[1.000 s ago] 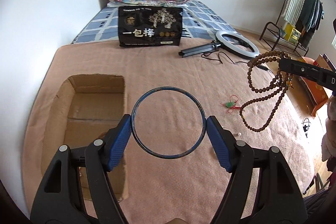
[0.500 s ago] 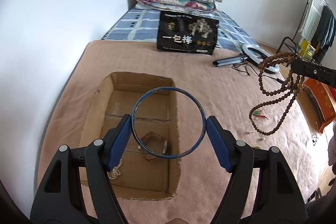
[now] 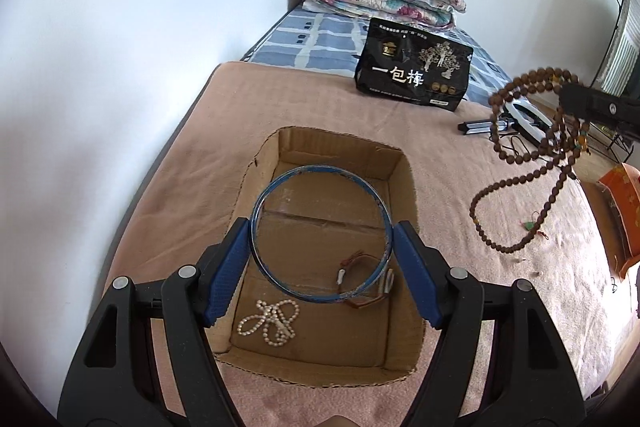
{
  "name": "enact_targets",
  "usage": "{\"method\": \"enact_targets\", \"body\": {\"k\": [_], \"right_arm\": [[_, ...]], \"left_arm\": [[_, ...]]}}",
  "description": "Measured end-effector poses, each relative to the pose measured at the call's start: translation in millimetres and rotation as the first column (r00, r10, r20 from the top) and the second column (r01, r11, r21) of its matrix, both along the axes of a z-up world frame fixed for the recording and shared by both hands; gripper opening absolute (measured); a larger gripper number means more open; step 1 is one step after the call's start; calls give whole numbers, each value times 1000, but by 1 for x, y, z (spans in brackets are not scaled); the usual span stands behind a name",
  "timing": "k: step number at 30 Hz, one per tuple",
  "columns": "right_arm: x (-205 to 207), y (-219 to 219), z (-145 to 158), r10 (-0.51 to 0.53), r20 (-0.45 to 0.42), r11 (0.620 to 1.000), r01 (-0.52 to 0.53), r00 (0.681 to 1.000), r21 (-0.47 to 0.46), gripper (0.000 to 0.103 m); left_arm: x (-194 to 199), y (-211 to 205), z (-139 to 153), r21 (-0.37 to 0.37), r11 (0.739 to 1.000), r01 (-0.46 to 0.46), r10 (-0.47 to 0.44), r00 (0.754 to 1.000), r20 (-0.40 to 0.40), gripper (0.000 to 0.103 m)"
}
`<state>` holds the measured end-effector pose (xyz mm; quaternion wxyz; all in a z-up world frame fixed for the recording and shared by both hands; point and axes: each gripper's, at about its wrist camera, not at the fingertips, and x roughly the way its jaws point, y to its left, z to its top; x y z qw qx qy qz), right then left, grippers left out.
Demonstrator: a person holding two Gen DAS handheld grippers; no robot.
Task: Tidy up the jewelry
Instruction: 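Carry the bangle and prayer beads into the box and open both tools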
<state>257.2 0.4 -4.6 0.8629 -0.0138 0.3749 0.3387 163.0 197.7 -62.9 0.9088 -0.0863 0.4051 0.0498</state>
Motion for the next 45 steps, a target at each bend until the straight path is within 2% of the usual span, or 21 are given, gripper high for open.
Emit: {"method": "enact_targets", "body": {"k": [13, 23, 37, 40, 41, 43, 45], "right_arm": [[13, 53, 7, 60, 15, 998, -60, 998, 27, 4], [27, 71, -31, 60, -39, 998, -61, 997, -12, 4], [39, 66, -82, 24, -118, 995, -35, 993, -91, 5], [38, 64, -83, 23, -120, 995, -34, 993, -90, 11], [38, 63, -83, 22, -120, 996, -33, 993, -87, 27], [37, 61, -80, 16, -112, 996, -26, 994, -87, 45], [34, 60, -78, 19, -106, 995, -29, 994, -92, 53]], "left_arm": [[1, 18, -15, -11, 1000, -15, 15, 999, -30, 74], [6, 21, -27, -9, 1000, -11, 10, 998, -59, 74], [13, 19, -42, -22, 1000, 12, -14, 995, -101, 74], [14, 14, -41, -19, 999, 30, -32, 995, -97, 74], [14, 13, -42, -17, 999, 35, -36, 994, -101, 74], [15, 10, -43, -12, 999, 39, -40, 993, -111, 76], [16, 9, -44, -5, 999, 38, -38, 992, -118, 76]]}}
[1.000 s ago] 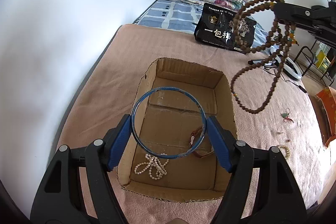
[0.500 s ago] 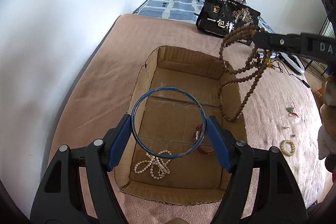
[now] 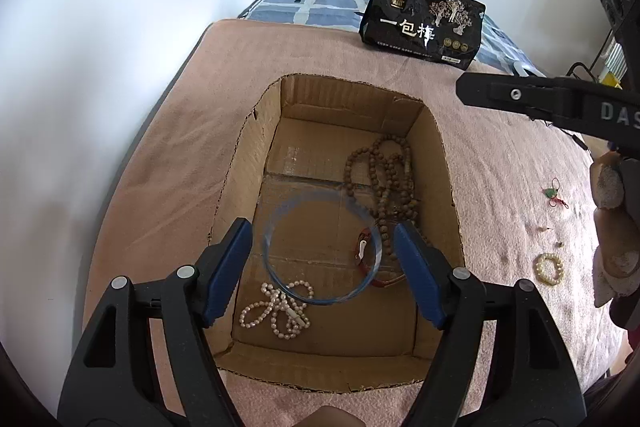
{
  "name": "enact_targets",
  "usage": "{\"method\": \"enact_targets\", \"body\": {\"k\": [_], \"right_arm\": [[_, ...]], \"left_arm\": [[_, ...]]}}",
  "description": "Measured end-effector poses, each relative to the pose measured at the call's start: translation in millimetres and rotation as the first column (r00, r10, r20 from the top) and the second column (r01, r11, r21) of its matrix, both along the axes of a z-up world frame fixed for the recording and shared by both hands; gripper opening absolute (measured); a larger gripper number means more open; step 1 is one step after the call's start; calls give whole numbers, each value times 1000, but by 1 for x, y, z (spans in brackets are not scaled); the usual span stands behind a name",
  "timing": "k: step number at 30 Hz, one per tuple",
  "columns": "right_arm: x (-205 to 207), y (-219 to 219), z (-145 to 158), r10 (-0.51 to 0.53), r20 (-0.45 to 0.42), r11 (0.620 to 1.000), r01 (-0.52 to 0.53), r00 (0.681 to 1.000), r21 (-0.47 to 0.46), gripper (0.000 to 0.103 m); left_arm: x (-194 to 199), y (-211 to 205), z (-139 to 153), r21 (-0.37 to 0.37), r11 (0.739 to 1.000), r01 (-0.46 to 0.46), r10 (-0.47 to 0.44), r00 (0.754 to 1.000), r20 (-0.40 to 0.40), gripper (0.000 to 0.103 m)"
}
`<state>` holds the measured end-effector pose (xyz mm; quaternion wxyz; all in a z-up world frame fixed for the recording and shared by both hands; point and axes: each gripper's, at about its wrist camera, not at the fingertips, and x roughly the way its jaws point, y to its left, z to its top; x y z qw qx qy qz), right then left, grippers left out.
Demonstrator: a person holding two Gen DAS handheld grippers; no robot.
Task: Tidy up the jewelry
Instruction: 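Carry the bangle and prayer beads into the box and open both tools, then move both tools away from the box toward the cream bead bracelet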
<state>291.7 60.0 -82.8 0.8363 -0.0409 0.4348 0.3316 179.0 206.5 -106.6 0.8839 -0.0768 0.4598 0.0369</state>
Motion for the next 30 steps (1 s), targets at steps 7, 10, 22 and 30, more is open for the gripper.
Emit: {"method": "enact_targets", "body": {"k": [7, 10, 22, 30], "right_arm": [[-7, -8, 3, -5, 20, 1000, 5, 1000, -18, 75], [-10, -14, 4, -11, 22, 1000, 11, 1000, -15, 78], [-21, -61, 22, -79, 51, 997, 79, 996, 9, 99], [-25, -114, 33, -165, 69, 986, 163, 984, 28, 103]], "left_arm": [[-2, 5, 0, -11, 999, -32, 32, 999, -5, 76], [-4, 7, 3, -15, 999, -47, 47, 999, 4, 76], [-9, -22, 19, 32, 999, 0, -2, 998, 67, 76], [-12, -58, 27, 66, 995, 77, -82, 993, 82, 76]]}}
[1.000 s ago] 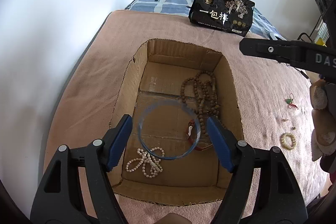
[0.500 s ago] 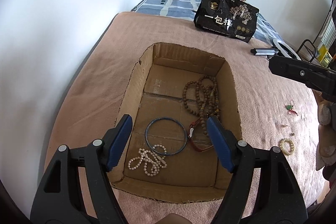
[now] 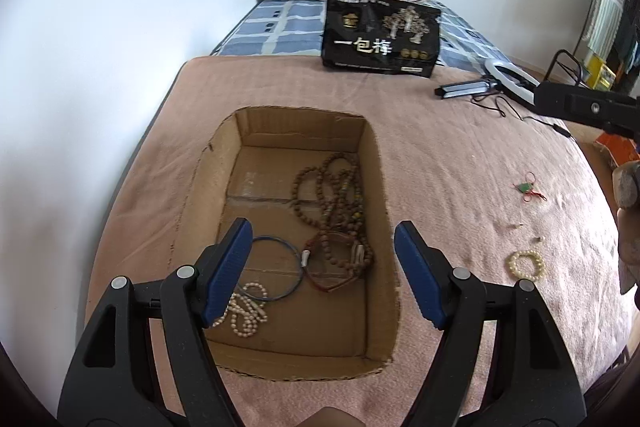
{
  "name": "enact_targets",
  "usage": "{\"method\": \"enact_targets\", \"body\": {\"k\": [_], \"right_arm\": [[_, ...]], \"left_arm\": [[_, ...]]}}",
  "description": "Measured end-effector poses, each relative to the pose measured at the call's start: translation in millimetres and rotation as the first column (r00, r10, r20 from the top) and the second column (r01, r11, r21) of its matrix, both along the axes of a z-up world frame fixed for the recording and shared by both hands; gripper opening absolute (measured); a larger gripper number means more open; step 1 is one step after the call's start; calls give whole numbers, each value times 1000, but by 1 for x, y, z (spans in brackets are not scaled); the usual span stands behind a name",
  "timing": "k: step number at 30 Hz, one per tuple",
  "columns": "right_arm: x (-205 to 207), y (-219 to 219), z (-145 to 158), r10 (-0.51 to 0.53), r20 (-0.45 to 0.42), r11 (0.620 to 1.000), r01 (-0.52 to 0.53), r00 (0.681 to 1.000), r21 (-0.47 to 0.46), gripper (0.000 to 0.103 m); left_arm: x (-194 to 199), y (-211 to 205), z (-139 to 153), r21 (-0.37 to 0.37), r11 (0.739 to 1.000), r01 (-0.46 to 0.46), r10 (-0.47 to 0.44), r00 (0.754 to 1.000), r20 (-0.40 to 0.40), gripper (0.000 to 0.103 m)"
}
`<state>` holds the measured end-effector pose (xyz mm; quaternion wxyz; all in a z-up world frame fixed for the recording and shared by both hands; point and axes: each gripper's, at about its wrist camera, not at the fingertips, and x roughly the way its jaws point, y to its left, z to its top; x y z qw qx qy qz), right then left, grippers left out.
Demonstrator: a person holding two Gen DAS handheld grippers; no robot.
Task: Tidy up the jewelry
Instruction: 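Move both tools away from the box toward the cream bead bracelet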
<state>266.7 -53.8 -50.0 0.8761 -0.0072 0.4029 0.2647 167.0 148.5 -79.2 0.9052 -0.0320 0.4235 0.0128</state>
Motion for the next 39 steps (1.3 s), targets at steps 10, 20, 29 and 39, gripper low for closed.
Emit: {"method": "enact_targets", "body": {"k": [10, 20, 29, 39], "right_arm": [[-1, -80, 5, -124, 15, 992, 124, 992, 1, 103], [-1, -147, -9, -213, 25, 976, 213, 977, -34, 103], [-6, -171, -46, -194, -66, 980, 191, 979, -54, 100], [-11, -181, -90, -149, -164, 988, 142, 975, -55, 81]], "left_arm": [[-1, -50, 8, -20, 995, 100, -100, 995, 1, 76], [3, -103, 4, -34, 980, 198, -199, 980, -24, 76], [7, -146, -9, -36, 959, 282, -284, 957, -56, 76], [15, -178, -37, -98, 937, 336, -346, 929, -129, 55]]}}
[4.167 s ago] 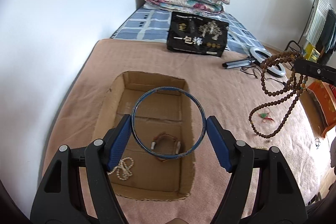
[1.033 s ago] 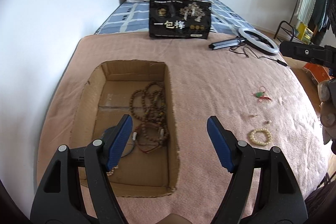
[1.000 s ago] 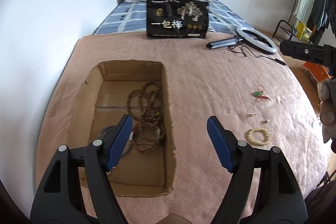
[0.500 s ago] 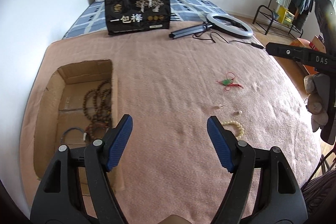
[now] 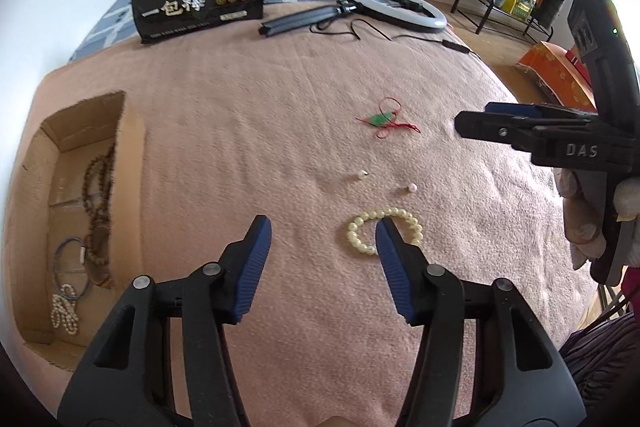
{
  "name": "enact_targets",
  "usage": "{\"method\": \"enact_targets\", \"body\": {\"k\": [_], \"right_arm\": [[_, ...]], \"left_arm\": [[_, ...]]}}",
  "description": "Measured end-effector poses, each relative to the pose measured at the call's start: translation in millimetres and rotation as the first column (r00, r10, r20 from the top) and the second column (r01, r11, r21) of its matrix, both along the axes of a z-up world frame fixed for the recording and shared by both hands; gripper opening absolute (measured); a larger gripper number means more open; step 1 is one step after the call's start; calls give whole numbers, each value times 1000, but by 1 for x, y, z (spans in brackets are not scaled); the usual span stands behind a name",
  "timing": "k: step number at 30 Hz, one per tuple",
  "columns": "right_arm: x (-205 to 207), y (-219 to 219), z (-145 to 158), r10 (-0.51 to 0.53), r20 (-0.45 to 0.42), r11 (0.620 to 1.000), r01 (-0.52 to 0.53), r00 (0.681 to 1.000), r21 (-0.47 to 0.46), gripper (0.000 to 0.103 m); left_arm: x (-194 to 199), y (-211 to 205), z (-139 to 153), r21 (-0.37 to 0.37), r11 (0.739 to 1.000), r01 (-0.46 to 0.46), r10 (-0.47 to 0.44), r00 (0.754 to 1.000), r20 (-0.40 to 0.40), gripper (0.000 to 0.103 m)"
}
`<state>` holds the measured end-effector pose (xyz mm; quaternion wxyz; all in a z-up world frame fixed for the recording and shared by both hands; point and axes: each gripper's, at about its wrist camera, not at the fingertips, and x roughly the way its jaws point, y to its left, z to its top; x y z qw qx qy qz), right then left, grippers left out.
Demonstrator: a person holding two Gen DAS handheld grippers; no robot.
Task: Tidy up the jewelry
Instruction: 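Move both tools away from the box toward the cream bead bracelet, then grasp the cream bead bracelet with the left tool while the right tool grasps a white pearl stud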
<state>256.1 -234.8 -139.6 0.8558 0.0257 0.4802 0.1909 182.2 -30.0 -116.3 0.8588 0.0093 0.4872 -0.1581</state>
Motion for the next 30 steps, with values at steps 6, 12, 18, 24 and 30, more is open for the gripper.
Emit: {"method": "enact_targets", "body": {"k": [6, 12, 18, 24, 30], "right_arm": [[-1, 4, -29, 39, -67, 998, -41, 997, -41, 67], [-6, 15, -45, 83, -102, 993, -91, 991, -71, 56], [-9, 21, -56, 117, -130, 988, -128, 985, -82, 45], [-7, 29, -63, 134, -140, 983, -150, 981, -107, 37], [-4, 38, -66, 139, -130, 978, -157, 982, -137, 33]], "left_arm": [[7, -17, -22, -15, 999, 35, -36, 998, -60, 44], [14, -28, -43, 8, 998, 60, -59, 993, -103, 42], [20, -35, -62, 34, 997, 74, -69, 988, -135, 37], [25, -40, -72, 46, 996, 72, -65, 988, -140, 34], [29, -41, -77, 78, 995, 69, -58, 990, -130, 22]]}}
